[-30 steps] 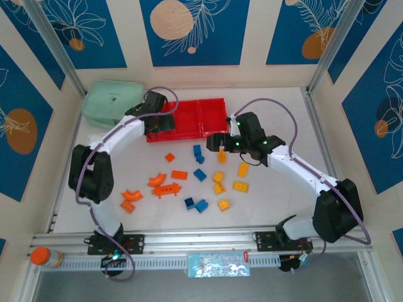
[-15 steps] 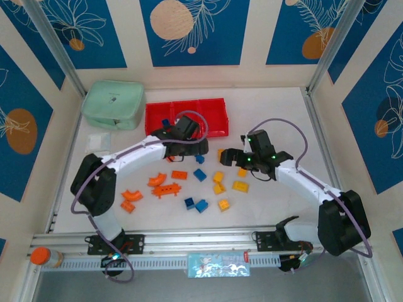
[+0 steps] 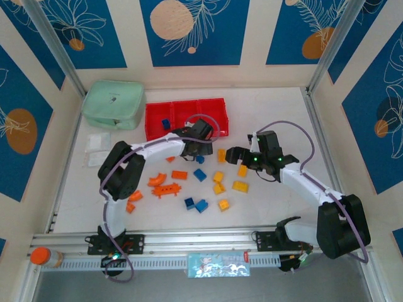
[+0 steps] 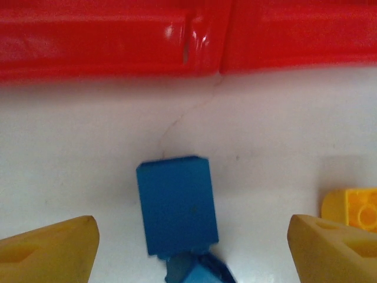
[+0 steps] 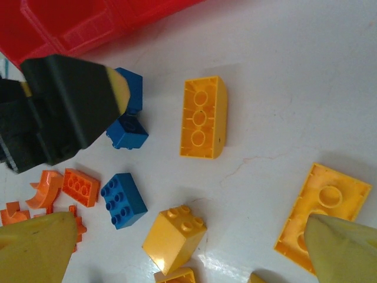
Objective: Sort the legos into containers by color
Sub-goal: Pick up the lego from the center of the table.
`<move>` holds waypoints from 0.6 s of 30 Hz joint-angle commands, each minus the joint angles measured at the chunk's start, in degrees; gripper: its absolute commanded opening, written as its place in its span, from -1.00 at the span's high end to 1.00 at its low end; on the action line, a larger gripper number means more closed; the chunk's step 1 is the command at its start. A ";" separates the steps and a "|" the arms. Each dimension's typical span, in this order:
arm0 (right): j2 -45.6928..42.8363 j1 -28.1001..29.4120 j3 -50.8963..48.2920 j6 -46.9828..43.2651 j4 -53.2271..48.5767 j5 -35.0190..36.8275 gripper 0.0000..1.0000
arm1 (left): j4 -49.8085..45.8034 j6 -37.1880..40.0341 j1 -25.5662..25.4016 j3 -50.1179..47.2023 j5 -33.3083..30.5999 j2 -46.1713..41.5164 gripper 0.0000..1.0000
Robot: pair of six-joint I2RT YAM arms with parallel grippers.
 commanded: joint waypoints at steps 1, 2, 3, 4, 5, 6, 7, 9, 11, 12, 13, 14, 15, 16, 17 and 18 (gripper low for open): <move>-0.22 -0.26 -0.40 -1.23 1.31 -2.47 -0.98 | -1.10 0.52 -0.26 2.94 -2.80 2.03 -0.60; -0.08 -0.31 -0.34 -1.31 1.40 -2.69 -0.98 | -1.53 0.61 -0.28 3.47 -3.17 2.44 -0.57; 0.01 -0.26 -0.24 -1.40 1.51 -3.08 -0.98 | -1.71 0.77 -0.27 3.79 -3.71 2.83 -0.51; 0.10 -0.23 -0.25 -1.48 1.69 -3.35 -0.98 | -1.57 1.03 -0.28 3.89 -4.11 3.20 -0.45; 0.28 -0.22 -0.21 -1.56 1.79 -3.58 -0.99 | -1.38 1.13 -0.19 3.97 -4.08 3.58 -0.41; 0.37 -0.15 -0.07 -1.66 1.86 -3.89 -0.98 | -1.54 1.14 -0.08 4.21 -3.83 3.97 -0.37; 0.54 -0.06 0.01 -1.75 1.83 -4.17 -0.98 | -1.67 1.14 -0.08 4.42 -3.62 4.38 -0.34; 0.80 0.22 0.10 -1.83 1.86 -4.38 -0.98 | -1.71 0.98 -0.11 4.61 -3.23 4.94 -0.27; 0.76 0.47 0.23 -1.84 1.87 -4.47 -0.99 | -1.56 0.92 -0.06 4.82 -3.08 5.51 -0.19; 0.82 0.68 0.32 -1.84 1.82 -4.45 -0.98 | -1.61 0.89 -0.10 5.02 -3.01 5.82 -0.15; 0.81 0.75 0.32 -1.83 1.82 -4.26 -0.98 | -1.77 0.93 -0.11 5.20 -2.98 6.00 -0.12; 0.82 0.83 0.41 -1.91 1.79 -4.21 -0.98 | -1.72 0.97 -0.11 5.30 -2.92 6.11 -0.09; 0.82 0.98 0.49 -1.99 1.71 -4.17 -0.99 | -1.74 0.97 -0.09 5.31 -2.89 6.19 -0.04; 0.78 1.17 0.71 -2.07 1.56 -4.07 -0.98 | -1.66 0.97 -0.09 5.24 -3.09 6.20 0.01; 0.78 1.31 0.83 -2.25 1.28 -4.11 -0.98 | -1.62 0.97 -0.06 5.23 -3.22 6.20 0.04; 0.90 1.61 1.19 -2.57 1.03 -4.13 -0.98 | -1.75 0.97 -0.10 5.14 -3.18 6.19 0.08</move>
